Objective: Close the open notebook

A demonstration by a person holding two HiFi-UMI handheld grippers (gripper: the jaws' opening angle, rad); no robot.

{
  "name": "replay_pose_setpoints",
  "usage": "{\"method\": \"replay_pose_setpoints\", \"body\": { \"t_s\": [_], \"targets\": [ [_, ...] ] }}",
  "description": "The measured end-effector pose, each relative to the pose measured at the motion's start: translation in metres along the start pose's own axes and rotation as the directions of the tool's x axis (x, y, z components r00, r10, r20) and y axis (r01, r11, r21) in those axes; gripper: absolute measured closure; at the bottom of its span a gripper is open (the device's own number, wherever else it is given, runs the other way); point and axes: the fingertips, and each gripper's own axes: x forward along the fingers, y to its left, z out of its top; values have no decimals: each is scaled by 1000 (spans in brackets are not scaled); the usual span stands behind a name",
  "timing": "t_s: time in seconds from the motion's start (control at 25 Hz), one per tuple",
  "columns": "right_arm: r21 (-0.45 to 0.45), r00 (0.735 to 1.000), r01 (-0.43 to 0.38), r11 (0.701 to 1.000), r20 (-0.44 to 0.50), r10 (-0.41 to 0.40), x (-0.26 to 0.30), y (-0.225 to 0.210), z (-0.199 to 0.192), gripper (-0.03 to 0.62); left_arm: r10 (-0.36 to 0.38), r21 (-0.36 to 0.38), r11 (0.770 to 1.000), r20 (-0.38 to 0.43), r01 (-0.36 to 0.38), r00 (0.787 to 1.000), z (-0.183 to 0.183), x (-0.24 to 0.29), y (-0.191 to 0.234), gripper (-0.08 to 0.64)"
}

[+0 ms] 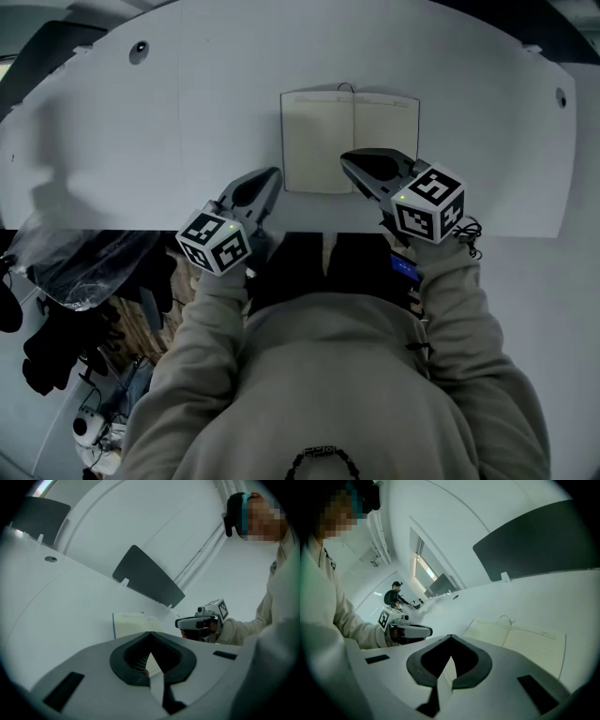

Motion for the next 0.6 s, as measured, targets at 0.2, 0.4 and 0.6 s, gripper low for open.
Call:
{"method": "replay_pose_setpoints", "body": {
  "t_s": [0.2,0.4,0.6],
  "targets": [
    [-11,996,35,999,86,-34,-39,-4,24,572,-74,35,997,23,73,997,26,3,-25,566],
    [-48,990,79,996,122,-73,-82,8,37,572,-112,120,987,28,108,993,63,9,-53,567],
    [-73,978,137,988,169,-123,-119,20,48,572,-190,211,960,15,183,982,94,9,-92,566]
  ]
}}
